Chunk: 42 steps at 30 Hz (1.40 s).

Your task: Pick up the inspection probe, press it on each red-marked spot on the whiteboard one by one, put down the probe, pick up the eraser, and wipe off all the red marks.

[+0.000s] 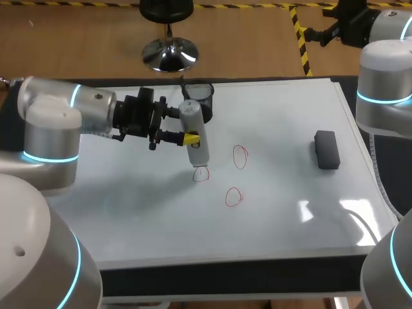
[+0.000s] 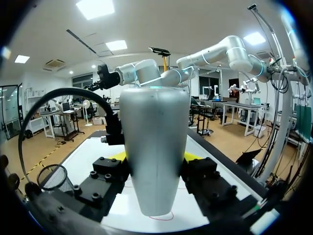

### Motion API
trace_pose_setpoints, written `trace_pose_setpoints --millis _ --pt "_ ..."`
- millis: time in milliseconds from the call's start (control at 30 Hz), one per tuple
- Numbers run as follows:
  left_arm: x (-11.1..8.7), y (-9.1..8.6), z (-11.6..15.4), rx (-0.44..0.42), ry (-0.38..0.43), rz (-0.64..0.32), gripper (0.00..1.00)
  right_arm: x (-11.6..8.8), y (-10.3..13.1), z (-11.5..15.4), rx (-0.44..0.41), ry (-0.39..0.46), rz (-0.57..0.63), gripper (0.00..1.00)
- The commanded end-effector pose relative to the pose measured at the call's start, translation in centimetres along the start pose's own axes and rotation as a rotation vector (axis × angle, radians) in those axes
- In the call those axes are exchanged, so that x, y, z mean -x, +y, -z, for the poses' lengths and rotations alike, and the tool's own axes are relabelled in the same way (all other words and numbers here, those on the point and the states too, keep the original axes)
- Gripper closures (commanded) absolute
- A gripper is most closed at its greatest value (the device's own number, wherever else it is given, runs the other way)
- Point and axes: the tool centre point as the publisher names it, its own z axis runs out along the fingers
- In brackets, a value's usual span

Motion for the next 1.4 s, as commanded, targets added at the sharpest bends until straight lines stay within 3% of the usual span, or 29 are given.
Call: trace_pose_setpoints --millis 33,633,1400 --pt "-0.2 0.4 0.0 -0.003 -0.001 0.000 1.00 0.0 0.0 0.0 0.000 0.000 0.000 0.00" --pt "-1.2 2.3 0.7 -0.023 0.000 0.012 1.00 0.0 0.0 0.0 0.000 0.000 0.000 0.00" --pt "-0.9 4.2 -1.1 0.014 0.036 0.031 1.00 0.0 0.0 0.0 0.000 0.000 0.000 0.00"
